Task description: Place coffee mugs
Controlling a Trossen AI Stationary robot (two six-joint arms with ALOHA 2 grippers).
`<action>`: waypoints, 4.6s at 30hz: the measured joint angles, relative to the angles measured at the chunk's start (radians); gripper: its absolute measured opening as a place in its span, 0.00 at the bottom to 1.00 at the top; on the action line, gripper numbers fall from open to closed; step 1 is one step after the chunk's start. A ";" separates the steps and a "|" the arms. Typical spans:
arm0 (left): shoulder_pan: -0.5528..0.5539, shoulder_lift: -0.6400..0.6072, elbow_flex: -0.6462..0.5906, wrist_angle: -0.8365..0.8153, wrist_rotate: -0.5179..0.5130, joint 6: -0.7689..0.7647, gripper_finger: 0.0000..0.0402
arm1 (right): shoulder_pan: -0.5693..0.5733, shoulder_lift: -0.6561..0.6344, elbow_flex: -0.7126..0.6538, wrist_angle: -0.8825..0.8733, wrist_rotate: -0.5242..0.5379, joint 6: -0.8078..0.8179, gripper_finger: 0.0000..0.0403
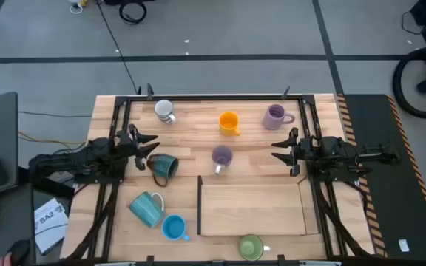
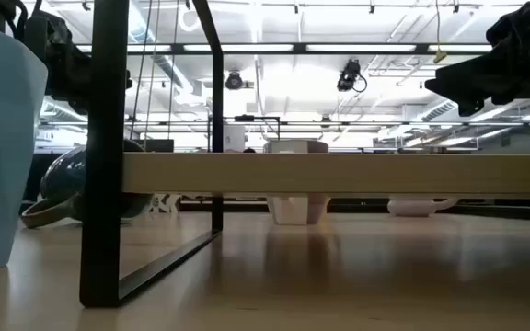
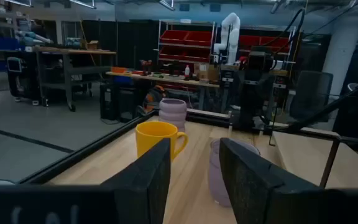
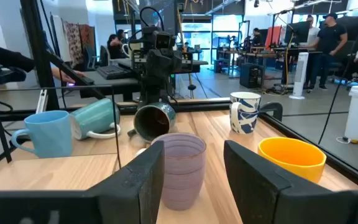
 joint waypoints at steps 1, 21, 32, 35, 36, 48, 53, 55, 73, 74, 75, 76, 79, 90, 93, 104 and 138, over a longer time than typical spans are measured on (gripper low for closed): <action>0.000 0.000 0.000 0.000 0.000 0.000 0.36 | 0.000 0.000 0.000 0.000 0.000 0.000 0.43; 0.000 0.005 0.000 0.001 0.000 0.000 0.36 | 0.000 0.000 0.000 0.005 0.000 0.003 0.43; 0.000 0.005 0.000 0.000 0.000 0.000 0.36 | 0.000 0.000 0.000 0.011 0.000 0.001 0.43; 0.000 0.005 0.000 0.000 0.000 0.000 0.36 | 0.000 0.000 0.000 0.011 0.000 0.000 0.43; 0.000 0.005 0.000 0.000 0.000 0.000 0.36 | 0.000 0.000 0.000 0.011 0.000 0.000 0.43; 0.000 0.005 0.000 0.000 0.000 0.000 0.36 | 0.000 0.000 0.000 0.011 -0.013 0.056 0.43; 0.000 0.005 0.000 0.000 0.000 0.000 0.36 | 0.000 0.000 0.000 0.011 -0.013 0.052 0.43; 0.000 0.005 0.000 0.000 0.000 0.000 0.36 | 0.000 0.000 0.000 0.011 -0.013 0.054 0.43; 0.002 0.005 0.000 0.004 -0.079 -0.157 0.37 | 0.000 0.000 0.000 0.011 -0.014 0.052 0.43; 0.002 0.005 0.000 0.004 -0.100 -0.192 0.37 | 0.000 0.000 0.000 0.011 -0.014 0.052 0.43; 0.002 0.005 0.000 0.005 -0.117 -0.215 0.38 | 0.000 0.000 0.000 0.011 -0.014 0.052 0.43; 0.002 0.005 0.000 0.007 -0.124 -0.231 0.40 | 0.000 0.000 0.000 0.011 -0.014 0.052 0.43; 0.002 0.005 0.000 0.044 -0.137 -0.236 0.45 | 0.000 0.000 0.000 0.011 -0.014 0.052 0.43; 0.002 0.022 0.023 0.252 -0.281 -0.342 0.60 | 0.000 0.000 0.000 0.011 -0.014 0.052 0.43; 0.002 0.076 0.075 0.255 -0.328 -0.406 0.57 | 0.000 0.000 0.000 0.011 -0.014 0.052 0.43; 0.079 0.470 0.382 -0.060 -0.464 -0.550 0.54 | 0.000 0.000 0.000 0.011 -0.010 0.052 0.43; 0.777 1.235 0.800 -0.619 0.072 -0.699 0.54 | 0.000 0.000 0.000 0.009 -0.006 0.052 0.43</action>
